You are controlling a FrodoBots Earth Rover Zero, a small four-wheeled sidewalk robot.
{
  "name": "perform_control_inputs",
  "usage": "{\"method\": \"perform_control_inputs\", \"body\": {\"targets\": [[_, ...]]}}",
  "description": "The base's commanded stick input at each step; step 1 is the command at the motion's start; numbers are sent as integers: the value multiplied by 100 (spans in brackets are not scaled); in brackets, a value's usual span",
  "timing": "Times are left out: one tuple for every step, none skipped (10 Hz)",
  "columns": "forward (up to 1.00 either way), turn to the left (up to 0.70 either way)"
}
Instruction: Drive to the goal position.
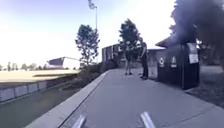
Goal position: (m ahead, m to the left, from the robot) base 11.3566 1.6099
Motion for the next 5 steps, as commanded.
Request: {"method": "perform_control_inputs", "body": {"targets": [[98,0],[98,0],[98,0],[98,0],[98,0]]}}
